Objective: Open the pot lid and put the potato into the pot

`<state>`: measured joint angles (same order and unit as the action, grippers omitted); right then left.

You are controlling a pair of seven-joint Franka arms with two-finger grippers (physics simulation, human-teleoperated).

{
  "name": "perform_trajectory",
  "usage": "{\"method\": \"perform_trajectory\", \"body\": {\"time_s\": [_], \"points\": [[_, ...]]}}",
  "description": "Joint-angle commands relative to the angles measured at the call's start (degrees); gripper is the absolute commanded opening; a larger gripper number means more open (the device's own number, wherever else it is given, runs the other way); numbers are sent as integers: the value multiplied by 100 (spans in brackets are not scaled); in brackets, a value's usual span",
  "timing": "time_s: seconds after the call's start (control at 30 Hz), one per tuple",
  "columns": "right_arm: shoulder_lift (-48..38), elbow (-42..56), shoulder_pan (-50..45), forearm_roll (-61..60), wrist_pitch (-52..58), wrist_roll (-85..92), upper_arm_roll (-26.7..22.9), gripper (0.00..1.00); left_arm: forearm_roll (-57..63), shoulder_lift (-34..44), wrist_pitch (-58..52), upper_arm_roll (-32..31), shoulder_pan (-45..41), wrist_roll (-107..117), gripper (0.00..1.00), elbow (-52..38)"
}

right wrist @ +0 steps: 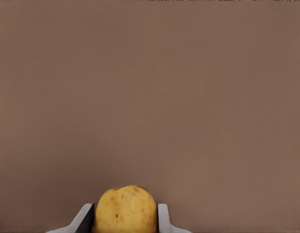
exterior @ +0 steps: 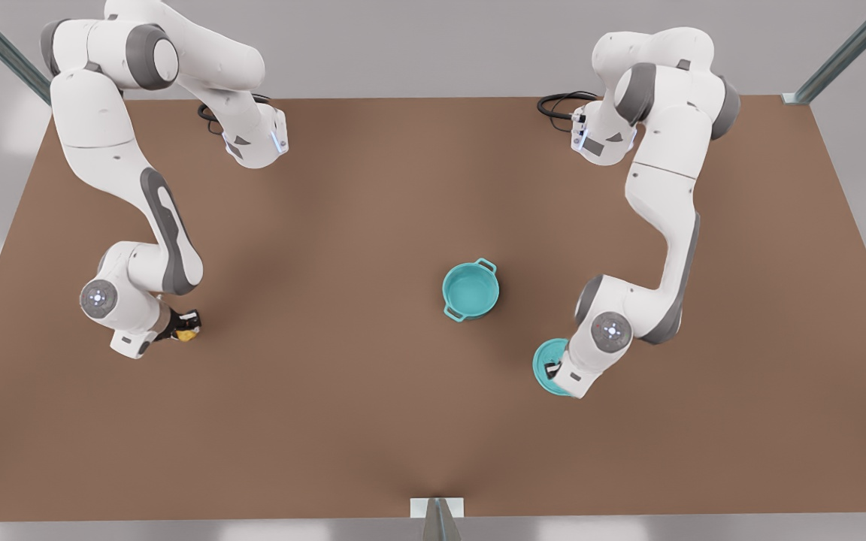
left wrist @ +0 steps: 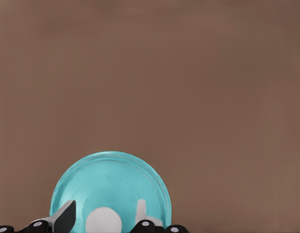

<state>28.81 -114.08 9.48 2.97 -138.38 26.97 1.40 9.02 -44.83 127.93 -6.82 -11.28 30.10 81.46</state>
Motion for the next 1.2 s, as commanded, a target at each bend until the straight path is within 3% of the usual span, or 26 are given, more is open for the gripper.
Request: {"method": "perform_trajectory", "body": {"time_s": [0.0,0.03,0.1,0.13,0.17,0.3,0.4,0.57,0.8,1.1,1.17], "points": [[-77,8,-7,55,259,54,35,47,223,141,-1129,40,38,-2271,100,-175],[-138,8,-7,55,338,54,106,47,-14,413,-1788,23,301,-2307,100,-464],[-296,35,-7,46,470,45,308,47,-1280,1766,-3652,22,1172,-2544,100,-562],[-349,35,-7,46,470,45,404,47,-1342,2486,-3838,57,1278,-2544,100,-80],[-402,35,-7,46,479,45,492,47,-1298,3436,-3214,66,1383,-2710,100,1019],[-578,61,-7,55,505,27,958,47,-1034,2735,-3231,14,1032,-2773,100,432],[-692,114,-7,55,593,1,1424,47,-780,2787,-3565,-4,707,-2887,100,-191],[-692,290,-33,64,593,10,2215,47,-647,2866,-3881,-30,460,-2720,100,-236],[-622,790,-1255,28,584,-166,2242,47,-560,2893,-3635,-189,469,-2720,100,-579],[371,2152,-2951,55,541,-833,2171,47,-542,2849,-3416,-206,311,-2729,100,-570],[643,2513,-3566,46,541,-1062,1820,47,-603,2910,-3460,-285,284,-2711,100,-544]]}}
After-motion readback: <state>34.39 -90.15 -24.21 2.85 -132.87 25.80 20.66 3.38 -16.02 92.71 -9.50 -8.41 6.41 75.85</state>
